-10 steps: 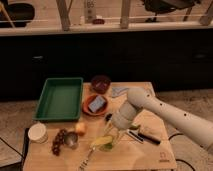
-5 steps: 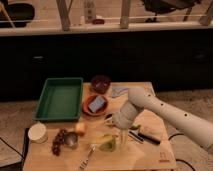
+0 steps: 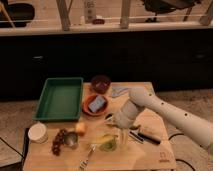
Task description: Place banana in plastic cup
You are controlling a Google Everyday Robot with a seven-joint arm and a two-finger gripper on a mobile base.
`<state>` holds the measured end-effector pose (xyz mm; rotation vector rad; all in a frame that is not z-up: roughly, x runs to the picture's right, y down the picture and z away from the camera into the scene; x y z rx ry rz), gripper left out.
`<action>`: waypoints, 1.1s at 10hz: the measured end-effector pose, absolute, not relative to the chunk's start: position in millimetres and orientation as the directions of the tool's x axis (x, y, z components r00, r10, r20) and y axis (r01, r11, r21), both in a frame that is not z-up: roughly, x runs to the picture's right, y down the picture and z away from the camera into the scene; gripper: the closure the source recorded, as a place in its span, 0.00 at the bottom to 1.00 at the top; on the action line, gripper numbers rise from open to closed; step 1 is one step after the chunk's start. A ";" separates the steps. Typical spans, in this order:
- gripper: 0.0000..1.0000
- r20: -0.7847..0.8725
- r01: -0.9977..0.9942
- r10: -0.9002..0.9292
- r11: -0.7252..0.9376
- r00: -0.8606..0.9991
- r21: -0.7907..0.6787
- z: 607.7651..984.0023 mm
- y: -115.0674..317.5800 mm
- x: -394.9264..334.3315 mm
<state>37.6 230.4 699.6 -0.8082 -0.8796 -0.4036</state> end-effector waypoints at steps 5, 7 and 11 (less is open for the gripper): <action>0.20 0.834 0.633 -0.008 0.655 0.552 -0.413 703.8 225.9 43.5; 0.20 0.843 0.639 -0.015 0.660 0.538 -0.396 704.1 223.6 43.4; 0.20 0.843 0.638 -0.014 0.660 0.538 -0.397 704.3 223.9 43.1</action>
